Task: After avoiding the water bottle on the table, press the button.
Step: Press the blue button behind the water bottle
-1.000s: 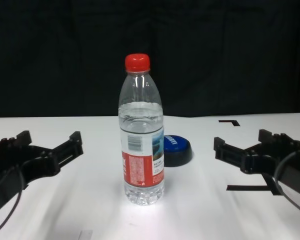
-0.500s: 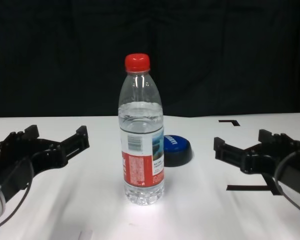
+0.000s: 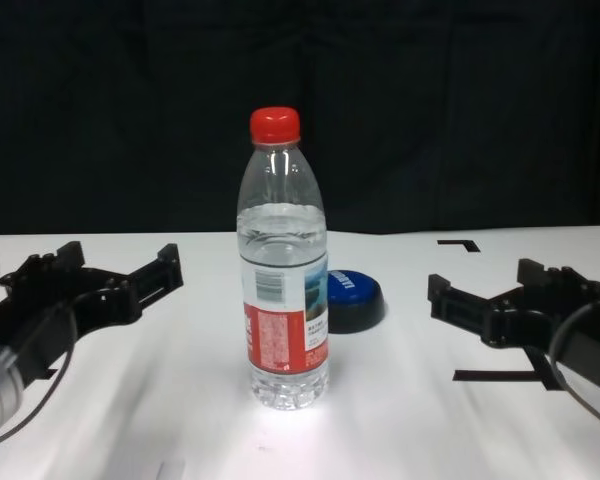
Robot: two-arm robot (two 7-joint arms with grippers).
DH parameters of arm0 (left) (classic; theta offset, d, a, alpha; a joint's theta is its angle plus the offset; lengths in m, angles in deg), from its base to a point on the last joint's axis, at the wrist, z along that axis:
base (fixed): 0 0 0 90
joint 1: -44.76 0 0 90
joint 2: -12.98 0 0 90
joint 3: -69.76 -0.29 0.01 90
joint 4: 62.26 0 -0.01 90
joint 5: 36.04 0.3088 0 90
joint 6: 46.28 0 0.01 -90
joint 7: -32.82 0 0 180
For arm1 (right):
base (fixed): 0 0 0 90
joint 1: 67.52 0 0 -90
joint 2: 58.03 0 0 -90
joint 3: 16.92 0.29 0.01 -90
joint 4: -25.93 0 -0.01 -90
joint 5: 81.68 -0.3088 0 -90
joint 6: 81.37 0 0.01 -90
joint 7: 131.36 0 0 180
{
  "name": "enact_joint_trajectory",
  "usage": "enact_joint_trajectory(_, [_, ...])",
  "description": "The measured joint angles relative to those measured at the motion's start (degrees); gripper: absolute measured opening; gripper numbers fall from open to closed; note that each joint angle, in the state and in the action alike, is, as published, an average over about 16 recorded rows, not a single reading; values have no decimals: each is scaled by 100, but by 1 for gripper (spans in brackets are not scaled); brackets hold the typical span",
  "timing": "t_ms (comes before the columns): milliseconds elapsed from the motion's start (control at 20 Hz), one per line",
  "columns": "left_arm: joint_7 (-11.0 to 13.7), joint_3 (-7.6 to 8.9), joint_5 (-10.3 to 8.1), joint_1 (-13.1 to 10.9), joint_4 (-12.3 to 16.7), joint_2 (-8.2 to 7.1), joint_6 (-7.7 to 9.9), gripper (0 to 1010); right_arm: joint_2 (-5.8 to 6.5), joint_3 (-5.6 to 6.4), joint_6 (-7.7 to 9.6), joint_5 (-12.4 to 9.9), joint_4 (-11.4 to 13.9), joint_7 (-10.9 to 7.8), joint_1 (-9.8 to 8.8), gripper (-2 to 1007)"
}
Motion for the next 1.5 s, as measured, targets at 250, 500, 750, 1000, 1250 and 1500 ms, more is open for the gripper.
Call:
enact_joint_trajectory(250, [-14, -21, 22, 119, -120, 12, 7, 1003, 0, 0, 0, 0, 0, 0, 0, 1003])
enact_joint_trajectory(500, [-35, -38, 46, 235, -242, 34, 14, 1003, 0, 0, 0, 0, 0, 0, 0, 1003])
enact_joint_trajectory(750, [-57, -49, 68, 334, -342, 53, 26, 1003, 0, 0, 0, 0, 0, 0, 0, 1003])
enact_joint_trajectory(1000, [-79, -53, 92, 415, -425, 71, 48, 1003, 0, 0, 0, 0, 0, 0, 0, 1003])
enact_joint_trajectory(1250, [-94, -54, 112, 470, -483, 84, 71, 1003, 0, 0, 0, 0, 0, 0, 0, 1003])
enact_joint_trajectory(1500, [-102, -55, 126, 519, -536, 94, 89, 1003, 0, 0, 0, 0, 0, 0, 0, 1003])
